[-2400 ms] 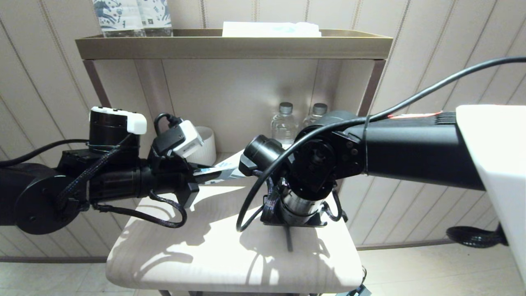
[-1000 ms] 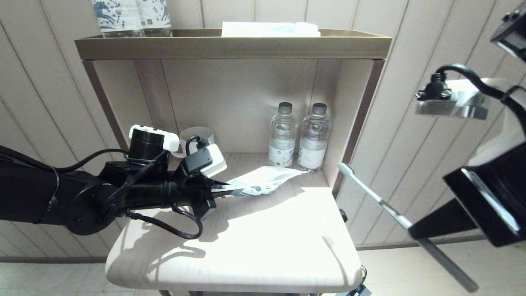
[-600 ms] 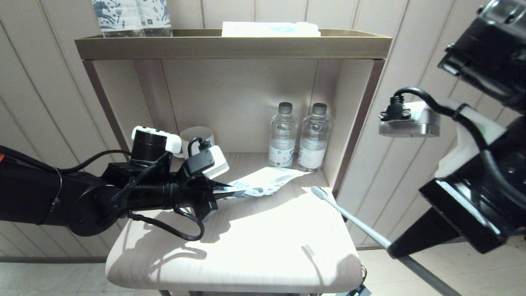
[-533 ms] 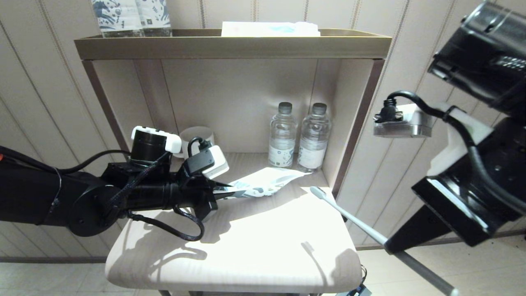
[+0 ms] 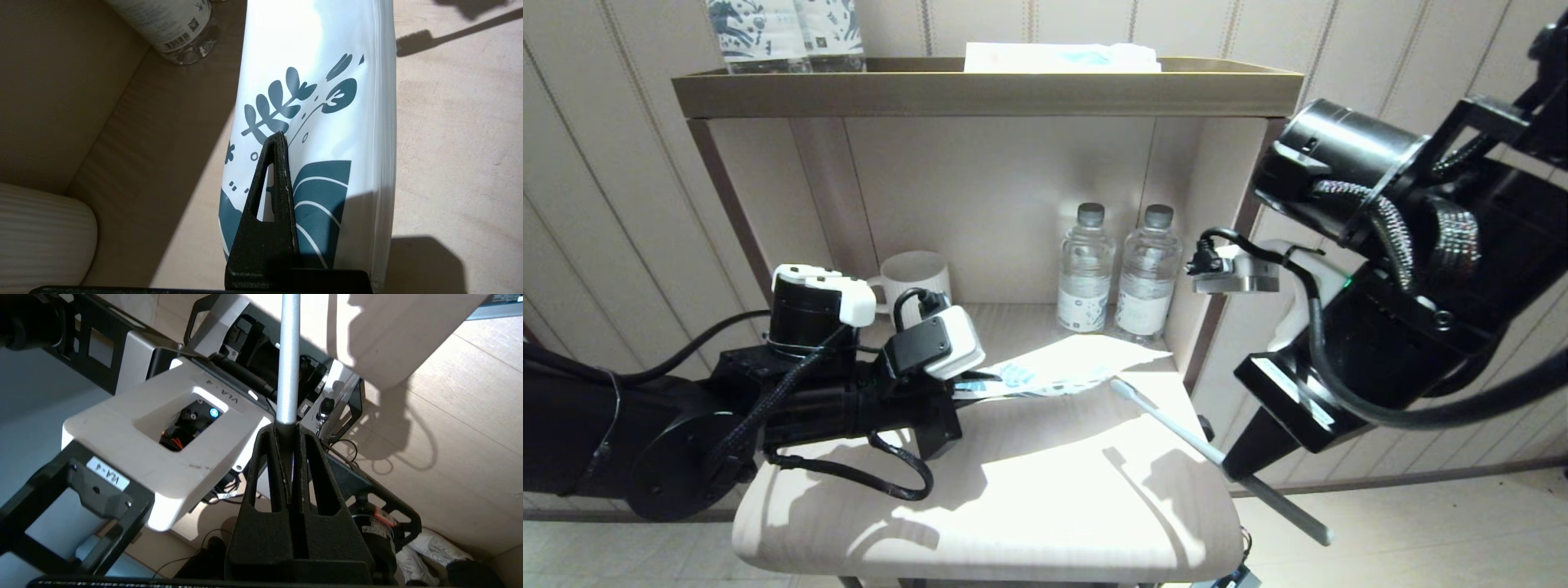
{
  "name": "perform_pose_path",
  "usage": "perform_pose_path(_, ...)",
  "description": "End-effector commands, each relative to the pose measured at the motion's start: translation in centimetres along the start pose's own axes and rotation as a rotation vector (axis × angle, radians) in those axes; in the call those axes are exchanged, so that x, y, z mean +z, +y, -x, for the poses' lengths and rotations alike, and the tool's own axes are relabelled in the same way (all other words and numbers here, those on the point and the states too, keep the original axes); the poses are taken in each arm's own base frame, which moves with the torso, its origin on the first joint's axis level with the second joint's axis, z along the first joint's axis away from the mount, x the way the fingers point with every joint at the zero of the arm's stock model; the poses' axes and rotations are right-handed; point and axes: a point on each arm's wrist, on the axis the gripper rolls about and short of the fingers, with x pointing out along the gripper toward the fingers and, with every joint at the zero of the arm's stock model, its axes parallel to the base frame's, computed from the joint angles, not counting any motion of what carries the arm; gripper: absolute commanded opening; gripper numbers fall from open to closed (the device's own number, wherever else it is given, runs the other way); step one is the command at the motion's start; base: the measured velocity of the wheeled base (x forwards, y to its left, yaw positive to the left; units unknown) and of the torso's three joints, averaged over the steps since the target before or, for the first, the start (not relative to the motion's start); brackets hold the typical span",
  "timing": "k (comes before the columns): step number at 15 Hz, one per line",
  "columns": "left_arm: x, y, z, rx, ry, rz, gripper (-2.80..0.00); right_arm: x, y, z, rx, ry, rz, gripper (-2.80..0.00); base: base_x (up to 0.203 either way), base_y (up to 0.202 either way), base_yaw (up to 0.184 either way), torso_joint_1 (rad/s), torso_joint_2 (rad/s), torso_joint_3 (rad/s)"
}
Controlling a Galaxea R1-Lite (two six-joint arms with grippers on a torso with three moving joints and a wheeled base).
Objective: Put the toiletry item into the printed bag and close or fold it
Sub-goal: Place the toothbrush in the storage bag
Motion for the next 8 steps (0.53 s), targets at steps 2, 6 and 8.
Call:
perform_pose_path(2,0.25,-0.62,0.08,-0.016,-0.008,-0.012,-2.8,0.66,-0.13,-0.87,-0.001,0.012,-0.006,-2.8,0.0,0.0,0.0,0.0,0.0,0.0)
perform_pose_path(6,0.07,-0.89,-0.02,-0.026,-0.001,-0.029,-2.8,1.02,-0.22,-1.32,-0.004,0.016,-0.011,-2.8,0.0,0.0,0.0,0.0,0.0,0.0)
perform_pose_path(8,0.14,-1.16,-0.02,-0.034,-0.003,-0.031,-2.8,1.29,-0.35,-1.64,-0.006,0.019,-0.017,-2.8,0.0,0.0,0.0,0.0,0.0,0.0)
